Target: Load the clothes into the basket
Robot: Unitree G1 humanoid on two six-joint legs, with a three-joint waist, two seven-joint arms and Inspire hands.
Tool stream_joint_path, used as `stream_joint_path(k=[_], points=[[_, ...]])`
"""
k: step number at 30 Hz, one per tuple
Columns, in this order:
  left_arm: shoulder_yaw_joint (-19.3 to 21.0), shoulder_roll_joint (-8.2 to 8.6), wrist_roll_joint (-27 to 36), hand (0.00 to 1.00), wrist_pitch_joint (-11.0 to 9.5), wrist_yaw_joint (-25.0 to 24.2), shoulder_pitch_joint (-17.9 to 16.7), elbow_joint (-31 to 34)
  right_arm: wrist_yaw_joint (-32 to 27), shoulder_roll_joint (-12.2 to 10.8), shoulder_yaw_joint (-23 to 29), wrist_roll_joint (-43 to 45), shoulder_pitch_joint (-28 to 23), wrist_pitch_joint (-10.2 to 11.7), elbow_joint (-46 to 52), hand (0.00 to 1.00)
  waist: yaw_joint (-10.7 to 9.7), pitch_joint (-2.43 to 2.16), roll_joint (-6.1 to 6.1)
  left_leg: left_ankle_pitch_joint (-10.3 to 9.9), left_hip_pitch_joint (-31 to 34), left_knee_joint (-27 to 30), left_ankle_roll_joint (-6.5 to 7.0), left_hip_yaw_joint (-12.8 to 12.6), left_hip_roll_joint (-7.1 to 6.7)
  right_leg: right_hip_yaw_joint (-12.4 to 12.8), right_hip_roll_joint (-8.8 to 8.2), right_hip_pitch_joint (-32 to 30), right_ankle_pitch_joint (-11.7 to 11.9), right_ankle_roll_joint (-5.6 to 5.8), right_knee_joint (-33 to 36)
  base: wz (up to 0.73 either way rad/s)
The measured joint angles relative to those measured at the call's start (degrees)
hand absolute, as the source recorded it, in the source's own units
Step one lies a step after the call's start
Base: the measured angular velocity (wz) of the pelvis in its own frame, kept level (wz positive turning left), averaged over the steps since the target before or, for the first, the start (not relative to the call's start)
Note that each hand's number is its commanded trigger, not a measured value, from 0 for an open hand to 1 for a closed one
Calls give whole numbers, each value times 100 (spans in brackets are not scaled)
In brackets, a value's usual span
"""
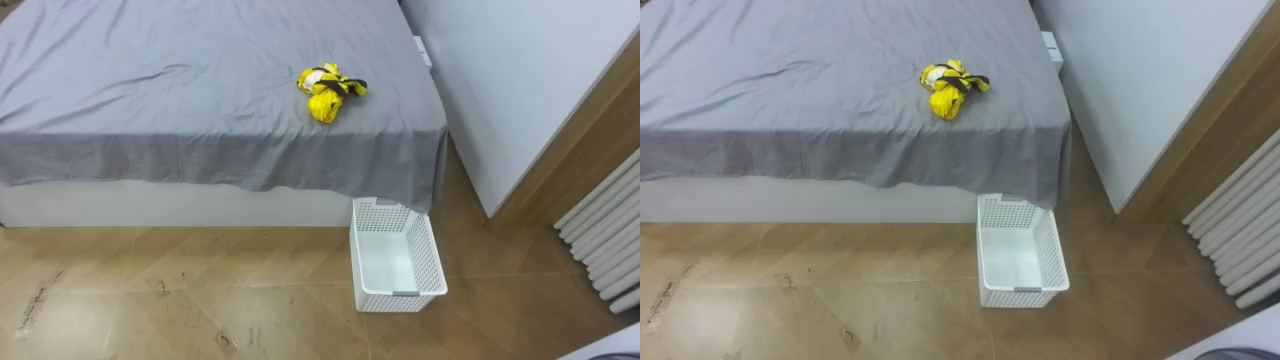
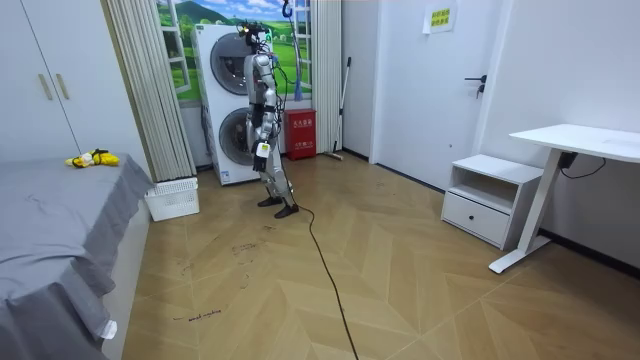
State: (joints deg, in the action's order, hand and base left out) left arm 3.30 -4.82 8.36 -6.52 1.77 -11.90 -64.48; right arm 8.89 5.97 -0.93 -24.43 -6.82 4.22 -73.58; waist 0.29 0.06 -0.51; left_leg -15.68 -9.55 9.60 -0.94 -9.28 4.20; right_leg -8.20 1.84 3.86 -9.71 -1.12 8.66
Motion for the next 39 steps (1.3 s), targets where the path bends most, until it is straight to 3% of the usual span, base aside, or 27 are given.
stream_joint_path(k=[18, 23, 25, 26, 27, 28, 29, 30, 31, 33, 34, 35, 37, 38, 39], points=[[-11, -34, 112, 0, -3, -150, 88, -162, -2, 0, 7, -32, -1, 0, 5, 0, -16, 3, 8, 0, 33, 3, 0, -13, 1, -5, -1, 5, 0, 0, 24, 0], [55, -57, 218, 0, 2, -242, 83, -123, 36, 0, -5, -76, 6, -20, 4, 0, 38, 9, -43, -8, 82, 226, -15, -200, 30, 9, -23, -105, -53, -27, 177, -10], [170, -89, 357, 0, 13, -265, 87, -76, 141, -10, 7, -96, 10, -62, 7, 0, 34, 15, -139, -159, 426, 1048, -164, -310, 131, -126, -65, -212, -244, -94, 412, -15], [214, -98, 413, 0, 15, -268, 86, -38, 167, -15, 7, -114, 5, -61, 9, 0, 31, 19, -161, -189, 585, 1435, -182, -321, 184, -131, -70, -229, -314, -142, 480, -17], [223, -106, 570, 0, 17, -270, 86, 35, 186, -8, 6, -143, 13, -61, 10, 0, 37, 16, -163, -187, 911, 2189, -183, -331, 319, -138, -54, -229, -393, -222, 571, -12], [227, -105, 639, 0, 13, -274, 79, 57, 188, 3, 9, -198, -2, -58, 9, 0, 36, 25, -130, -179, 1076, 2616, -173, -312, 423, -135, -39, -202, -424, -256, 608, -5], [230, -111, 810, 0, 6, -308, 80, 73, 176, 17, 8, -310, -9, -59, 4, 0, 23, 61, -89, -71, 1451, 3450, -48, -287, 645, -100, 68, -107, -484, -319, 655, 0], [279, -105, 997, 0, -27, -370, 53, 97, 163, 18, 13, -450, -55, -59, 11, 0, 17, 66, -75, -43, 1734, 3883, 42, -193, 701, 16, 118, -6, -590, -362, 753, 10], [289, -95, 1028, 0, -41, -391, 67, 109, 157, 21, 26, -524, -89, -49, 20, 0, 12, 64, -76, -106, 1887, 3871, 71, -168, 635, 23, 106, 3, -648, -377, 807, 16], [222, -83, 1273, 0, -124, -479, 88, 306, 124, 61, 51, -708, -112, -107, 19, 0, 57, 72, -126, -133, 2564, 3114, 108, -211, 214, 64, -45, -13, -853, -372, 994, 6], [221, -72, 1361, 0, -153, -485, 83, 328, 123, 71, 45, -699, -115, -116, 17, 0, 100, 68, -133, -73, 2689, 2751, 56, -258, 117, 91, -89, -4, -893, -361, 1026, -28], [216, -54, 1499, 0, -222, -485, 70, 355, 124, 100, 9, -711, -128, -124, 3, 0, 188, 63, -139, 192, 2876, 1857, -46, -268, -17, 138, -162, 15, -974, -352, 1061, -56], [227, -49, 1841, 0, -325, -460, -50, 391, 124, 117, -1, -735, -127, -141, 4, 0, 330, 55, -149, 970, 3043, 593, -116, -197, -92, 364, -297, 112, -1224, -251, 1191, -68], [227, -50, 1910, 0, -343, -456, -102, 391, 122, 119, -4, -737, -137, -141, 16, 0, 316, 52, -145, 1159, 3041, 395, -106, -179, -106, 399, -328, 161, -1287, -221, 1193, -40], [225, -49, 2046, 0, -356, -451, -162, 393, 121, 118, 5, -739, -152, -139, 26, 0, 299, 43, -147, 1611, 3031, 307, -56, -191, -167, 469, -412, 268, -1410, -130, 1185, -15]])
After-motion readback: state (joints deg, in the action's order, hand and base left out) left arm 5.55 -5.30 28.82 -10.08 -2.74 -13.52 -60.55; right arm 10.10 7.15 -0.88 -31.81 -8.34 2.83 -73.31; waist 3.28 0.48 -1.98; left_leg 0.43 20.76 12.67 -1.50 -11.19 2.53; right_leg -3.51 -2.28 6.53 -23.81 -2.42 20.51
